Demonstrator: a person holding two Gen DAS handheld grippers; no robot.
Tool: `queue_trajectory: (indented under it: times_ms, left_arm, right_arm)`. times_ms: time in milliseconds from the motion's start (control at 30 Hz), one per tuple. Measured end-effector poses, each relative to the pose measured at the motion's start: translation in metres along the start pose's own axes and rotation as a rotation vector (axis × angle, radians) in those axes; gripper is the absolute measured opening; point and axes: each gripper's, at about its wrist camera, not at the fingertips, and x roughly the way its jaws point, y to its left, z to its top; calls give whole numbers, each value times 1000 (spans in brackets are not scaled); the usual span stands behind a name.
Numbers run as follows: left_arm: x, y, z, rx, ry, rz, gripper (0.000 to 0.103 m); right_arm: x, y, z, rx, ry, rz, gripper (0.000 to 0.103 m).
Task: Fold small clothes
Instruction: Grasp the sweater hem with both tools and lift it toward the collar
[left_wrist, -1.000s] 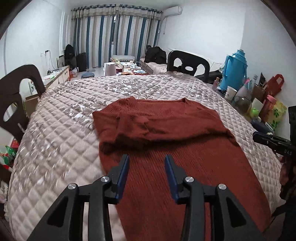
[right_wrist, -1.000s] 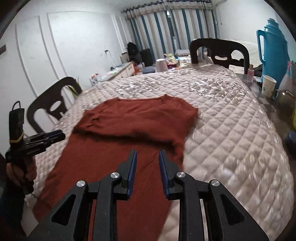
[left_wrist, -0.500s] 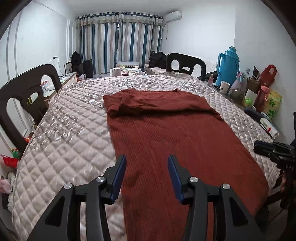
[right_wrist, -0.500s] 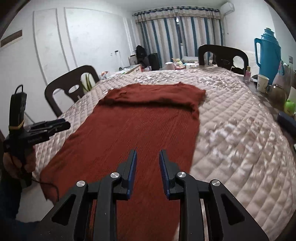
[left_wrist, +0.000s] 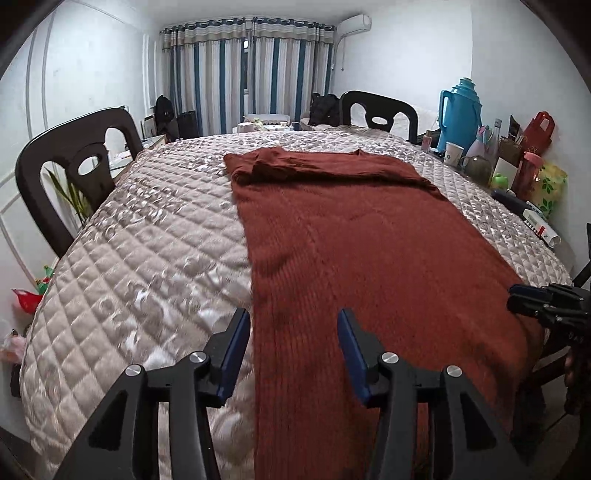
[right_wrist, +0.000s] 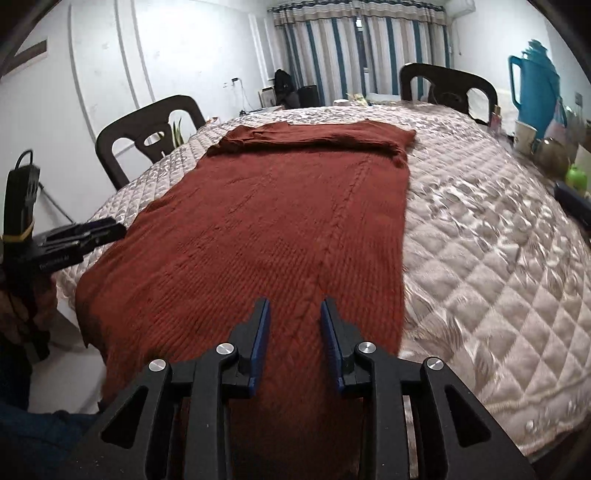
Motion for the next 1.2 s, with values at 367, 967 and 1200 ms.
queue_trajectory:
  times_ms: [367, 967, 1200]
  left_arm:
    - [-16, 0, -22, -37, 8, 20, 55]
    - [-17, 6, -40, -80, 9, 64, 60]
    - [-36, 12, -55, -96, -34, -9, 60]
  right_arm:
    - [-13, 8, -16, -5, -32, -15, 37]
    - [-12, 5, -20, 29, -72, -11, 37]
    - [-21, 7, -24, 8, -54, 2, 37]
